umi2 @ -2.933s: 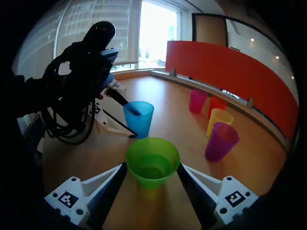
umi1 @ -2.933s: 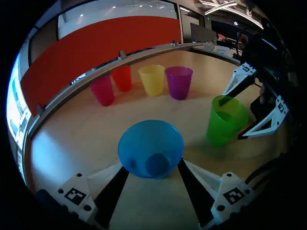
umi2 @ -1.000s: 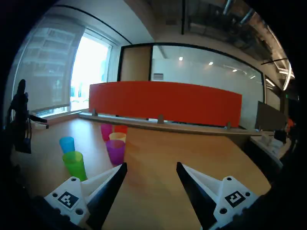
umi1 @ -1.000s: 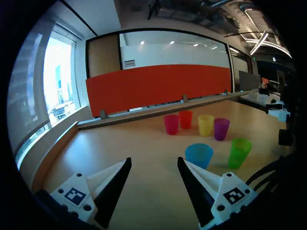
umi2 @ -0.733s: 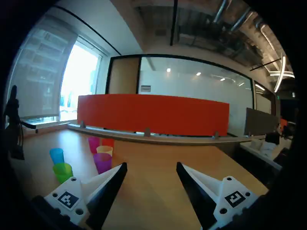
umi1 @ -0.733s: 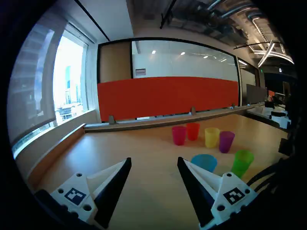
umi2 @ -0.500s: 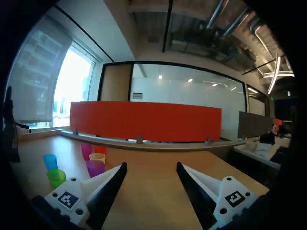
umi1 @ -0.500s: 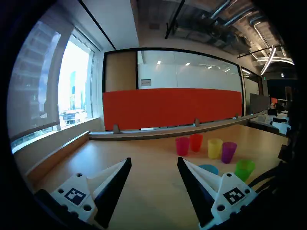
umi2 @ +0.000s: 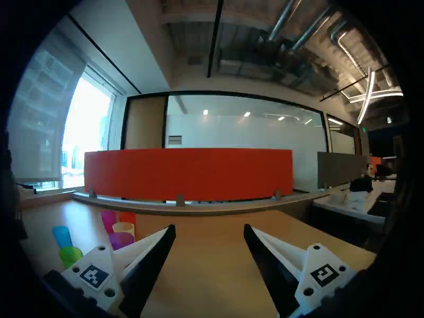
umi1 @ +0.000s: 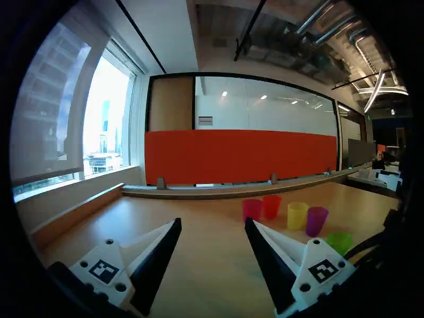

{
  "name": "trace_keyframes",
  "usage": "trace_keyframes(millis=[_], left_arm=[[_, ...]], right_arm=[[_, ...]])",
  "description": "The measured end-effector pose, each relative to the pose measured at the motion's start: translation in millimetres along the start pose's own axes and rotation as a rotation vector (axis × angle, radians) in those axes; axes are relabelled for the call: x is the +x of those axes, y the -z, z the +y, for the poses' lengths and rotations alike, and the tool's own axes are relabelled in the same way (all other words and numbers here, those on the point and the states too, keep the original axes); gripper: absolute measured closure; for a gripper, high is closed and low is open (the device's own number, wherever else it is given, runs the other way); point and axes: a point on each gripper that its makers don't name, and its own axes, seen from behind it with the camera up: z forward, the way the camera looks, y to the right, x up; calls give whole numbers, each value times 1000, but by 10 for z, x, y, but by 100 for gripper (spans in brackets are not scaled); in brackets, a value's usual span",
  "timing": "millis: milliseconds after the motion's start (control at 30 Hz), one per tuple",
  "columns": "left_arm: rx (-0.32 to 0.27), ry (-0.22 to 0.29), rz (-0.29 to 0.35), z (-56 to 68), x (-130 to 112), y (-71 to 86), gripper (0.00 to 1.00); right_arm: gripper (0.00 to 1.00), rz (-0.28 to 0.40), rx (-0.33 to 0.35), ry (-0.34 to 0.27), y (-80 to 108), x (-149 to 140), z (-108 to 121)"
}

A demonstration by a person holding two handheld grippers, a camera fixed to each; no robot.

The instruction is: Pour water

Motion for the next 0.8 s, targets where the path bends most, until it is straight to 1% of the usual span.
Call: trace_keyframes(millis=[200,300,500,633,800], left_arm=[[20,2,38,-2,127,-8,12],[33,-6,55,6,154,-8,11],[50,-39,54,59,63,-61,12],[81,-52,58,37,11,-105,12],[99,-46,64,-14,-93,-156,12]], right_arm=[[0,-9,-17,-24,-31,11,65],[1,-16,-26,-21,-40,12,89],[0,-37,-37,-10,-72,10,92],[1,-45,-44,13,-85,53,48],[1,-67,-54,26,-110,70,8]])
